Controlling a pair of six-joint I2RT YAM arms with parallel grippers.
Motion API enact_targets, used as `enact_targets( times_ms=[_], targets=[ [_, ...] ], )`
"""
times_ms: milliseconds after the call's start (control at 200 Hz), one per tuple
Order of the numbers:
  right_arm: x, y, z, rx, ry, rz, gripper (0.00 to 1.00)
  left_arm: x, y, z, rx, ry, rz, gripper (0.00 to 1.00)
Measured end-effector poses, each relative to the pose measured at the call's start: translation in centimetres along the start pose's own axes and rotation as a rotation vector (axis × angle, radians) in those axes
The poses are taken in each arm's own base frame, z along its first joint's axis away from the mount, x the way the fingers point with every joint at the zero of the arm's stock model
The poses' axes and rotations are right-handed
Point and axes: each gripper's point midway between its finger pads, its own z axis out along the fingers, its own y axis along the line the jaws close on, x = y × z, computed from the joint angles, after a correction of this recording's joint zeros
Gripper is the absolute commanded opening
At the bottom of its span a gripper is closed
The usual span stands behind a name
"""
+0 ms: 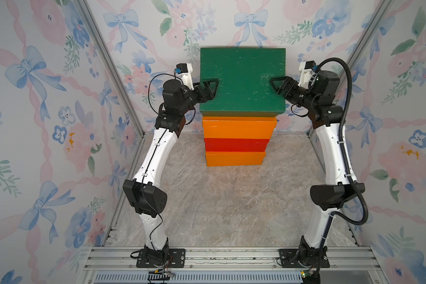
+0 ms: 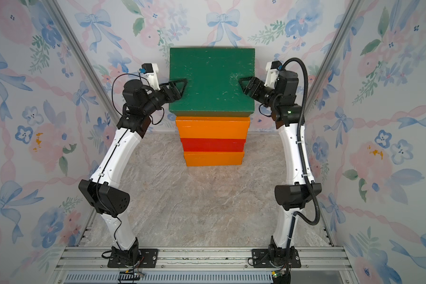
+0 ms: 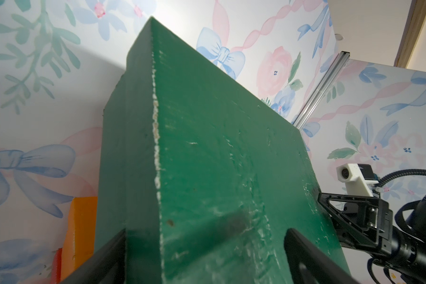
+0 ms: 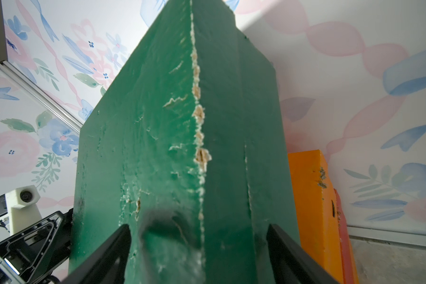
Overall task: Stack the shoeboxes
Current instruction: Place the shoebox at the shoebox.
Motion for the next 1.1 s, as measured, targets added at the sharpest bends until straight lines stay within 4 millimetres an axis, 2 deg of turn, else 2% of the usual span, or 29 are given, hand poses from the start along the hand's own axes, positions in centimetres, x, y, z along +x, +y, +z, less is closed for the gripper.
enact_targets(
  times_ms=[200, 430, 795, 1100],
  targets=[
    [-0.1, -1.1, 0.2, 0.016, 0.000, 0.014, 0.86, 0.0, 0.4, -0.1, 0.003, 0.007, -0.008, 0.98],
    [-0.2, -1.3, 0.1, 0.016, 0.000, 0.020, 0.86, -0.2, 0.7, -0.3, 0.004, 0.009, -0.010, 0.98],
    [-1.1, -2.7, -0.5, 0.043, -0.019, 0.030, 0.87, 0.4, 3.7, -0.3, -0.049, 0.033, -0.025, 0.98],
    [-0.9, -2.9, -0.5, 0.037, -0.008, 0.033, 0.93, 0.4, 3.8, -0.4, -0.038, 0.039, -0.025, 0.98]
  ],
)
